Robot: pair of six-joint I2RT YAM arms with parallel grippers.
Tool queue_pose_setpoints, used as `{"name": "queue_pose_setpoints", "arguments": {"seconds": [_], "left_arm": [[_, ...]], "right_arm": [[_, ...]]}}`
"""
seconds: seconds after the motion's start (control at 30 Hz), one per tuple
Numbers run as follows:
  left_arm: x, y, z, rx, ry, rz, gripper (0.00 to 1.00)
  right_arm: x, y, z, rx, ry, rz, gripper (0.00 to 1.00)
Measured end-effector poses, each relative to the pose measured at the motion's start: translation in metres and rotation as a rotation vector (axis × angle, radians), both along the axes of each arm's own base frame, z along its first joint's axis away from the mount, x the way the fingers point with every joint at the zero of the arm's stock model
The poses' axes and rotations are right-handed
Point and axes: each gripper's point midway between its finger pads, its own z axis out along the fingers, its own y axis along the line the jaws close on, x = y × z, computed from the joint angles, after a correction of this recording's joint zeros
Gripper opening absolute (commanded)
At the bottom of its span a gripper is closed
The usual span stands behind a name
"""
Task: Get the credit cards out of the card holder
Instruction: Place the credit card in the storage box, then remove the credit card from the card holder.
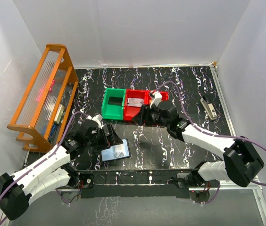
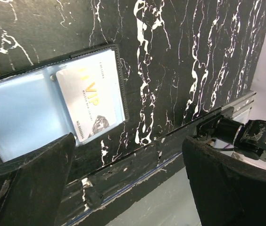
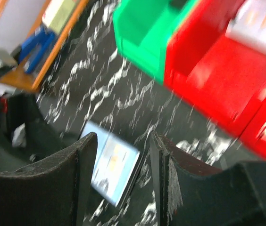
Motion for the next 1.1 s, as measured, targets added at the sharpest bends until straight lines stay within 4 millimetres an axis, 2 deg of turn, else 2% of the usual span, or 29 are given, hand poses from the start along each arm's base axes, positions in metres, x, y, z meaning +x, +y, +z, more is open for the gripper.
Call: {"name": "queue_pose_setpoints", "arguments": {"seconds": [0.1,0.23,0.43,0.6,0.73,0.87,1.1], "left_arm": [[-0.001,-0.006,-0.006,-0.033,0.027,0.002,0.92],[-0.003,-0.009,-0.013,-0.061,0.055,0.017,0.91],[-0.008,-0.006,-0.02,-0.073,0.075,0.037,0.91],[-0.008,-0.006,-0.02,-0.08,0.081,0.049,0.92],[-0.006,-0.008,-0.02,-0.086,0.078,0.054,0.97],[-0.005,-0.007,-0.022,-0.077,0.083,0.058,0.95],[-0.004,-0.008,-0.021,-0.084,0.077,0.057,0.84]], "right_arm": [[-0.032,-0.002,-0.043,0.046,0.209,0.023,0.47],[-0.061,-0.006,-0.074,0.078,0.388,0.03,0.49],[-0.084,0.0,-0.084,0.127,0.48,0.051,0.54],[-0.097,0.014,-0.085,0.138,0.501,0.091,0.54],[-0.102,0.019,-0.102,0.122,0.562,0.073,0.56],[-0.103,0.021,-0.118,0.111,0.621,0.047,0.56],[-0.115,0.032,-0.133,0.085,0.661,0.074,0.44]]}}
